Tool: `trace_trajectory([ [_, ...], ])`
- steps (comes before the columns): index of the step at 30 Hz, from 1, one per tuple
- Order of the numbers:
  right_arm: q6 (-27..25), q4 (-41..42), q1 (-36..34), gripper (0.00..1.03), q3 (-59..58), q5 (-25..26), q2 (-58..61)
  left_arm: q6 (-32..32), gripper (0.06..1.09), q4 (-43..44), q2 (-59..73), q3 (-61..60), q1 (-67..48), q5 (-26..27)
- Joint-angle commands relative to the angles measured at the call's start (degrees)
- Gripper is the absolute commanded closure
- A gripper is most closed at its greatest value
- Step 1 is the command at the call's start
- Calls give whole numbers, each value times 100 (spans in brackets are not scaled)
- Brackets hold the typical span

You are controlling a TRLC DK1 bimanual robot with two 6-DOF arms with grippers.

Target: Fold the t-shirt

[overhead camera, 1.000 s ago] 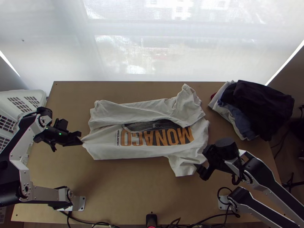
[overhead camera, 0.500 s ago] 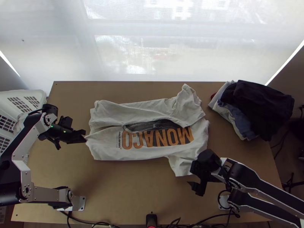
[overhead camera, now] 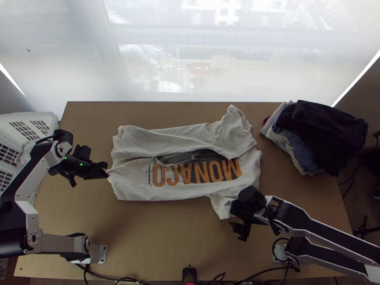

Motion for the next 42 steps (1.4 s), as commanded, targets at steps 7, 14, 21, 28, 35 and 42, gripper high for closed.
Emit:
trace_trajectory([
  [7, -106, 785, -206, 80, -46, 298, 368, -2, 105, -10, 20, -42, 17, -1],
  [14, -123, 530, -584, 100, 306, 324, 219, 16, 105, -63, -7, -7, 113, -28],
  [21, -53, 178, -1049, 100, 1044, 324, 61, 60, 105, -89, -16, 46, 236, -151],
  [28, -35, 82, -1339, 100, 1255, 324, -1, -81, 105, 16, 178, 266, 34, -159],
  [35, 0, 64, -1594, 100, 1501, 316, 8, -301, 105, 95, 450, 652, -150, -159],
  [42, -9, 196, -1902, 100, 1765, 316, 236, -309, 105, 25, 529, 916, -150, -177],
])
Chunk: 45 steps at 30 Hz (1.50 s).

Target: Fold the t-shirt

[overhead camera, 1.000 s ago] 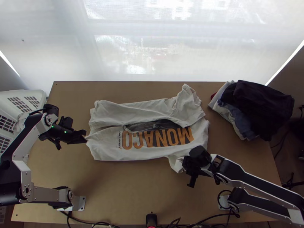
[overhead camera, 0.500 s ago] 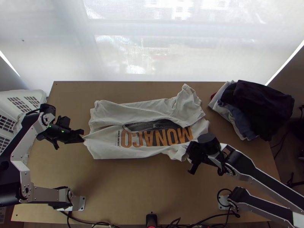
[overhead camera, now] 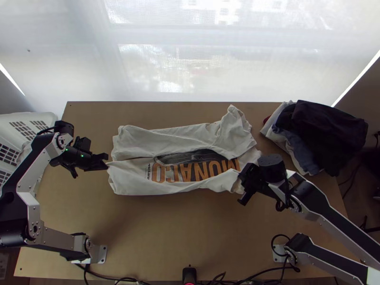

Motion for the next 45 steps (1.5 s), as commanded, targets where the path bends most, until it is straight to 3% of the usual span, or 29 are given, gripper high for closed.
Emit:
trace_trajectory([
  [1, -7, 146, -293, 100, 300, -3, 230, -45, 105, -58, 151, 317, -41, -39],
  [19, -139, 910, -909, 100, 1206, 5, 1566, -54, 105, -410, 521, 1293, -24, -277],
  [45, -306, 1113, -1656, 100, 2717, -3, 3087, -256, 105, -585, 1830, 3103, -375, -628],
])
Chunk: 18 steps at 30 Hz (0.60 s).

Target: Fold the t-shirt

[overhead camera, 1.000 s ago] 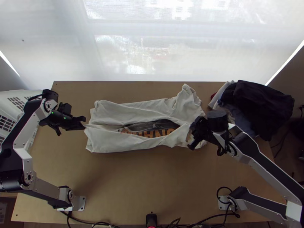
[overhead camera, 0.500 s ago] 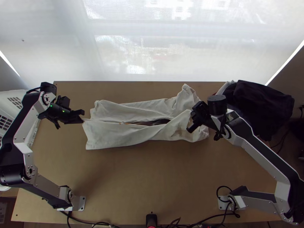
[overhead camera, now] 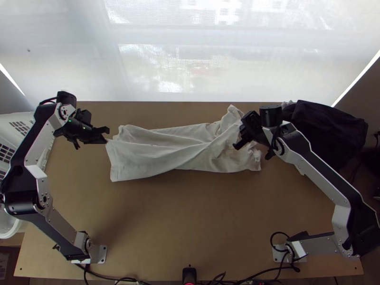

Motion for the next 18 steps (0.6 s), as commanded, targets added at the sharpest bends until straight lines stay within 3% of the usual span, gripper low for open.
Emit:
trace_trajectory([
  [1, -59, 15, -135, 100, 366, -1, 370, -22, 105, -89, 499, 669, -117, -161],
  [18, -331, 15, -433, 100, 1614, -45, 1557, -4, 105, -441, 1642, 2260, -188, -336],
])
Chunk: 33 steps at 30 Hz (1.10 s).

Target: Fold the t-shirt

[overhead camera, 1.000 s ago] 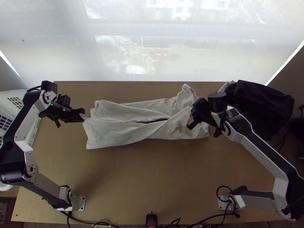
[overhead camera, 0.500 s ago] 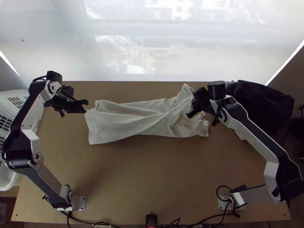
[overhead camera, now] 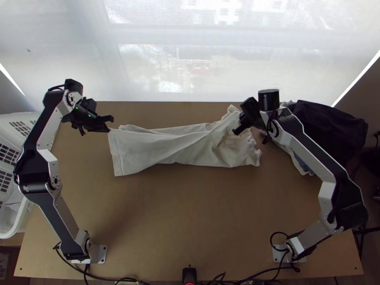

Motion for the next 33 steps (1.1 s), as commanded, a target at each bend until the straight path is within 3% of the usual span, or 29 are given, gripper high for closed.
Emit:
trace_trajectory([
  [1, -89, -9, -86, 100, 526, -26, 512, 15, 105, -133, 508, 709, -28, -72],
  [13, -221, -61, -288, 100, 965, -26, 1101, 15, 105, -467, 1466, 2115, -177, -107],
  [33, -247, -61, -543, 100, 1000, -17, 1602, -55, 105, -27, 2046, 2168, -388, -98],
])
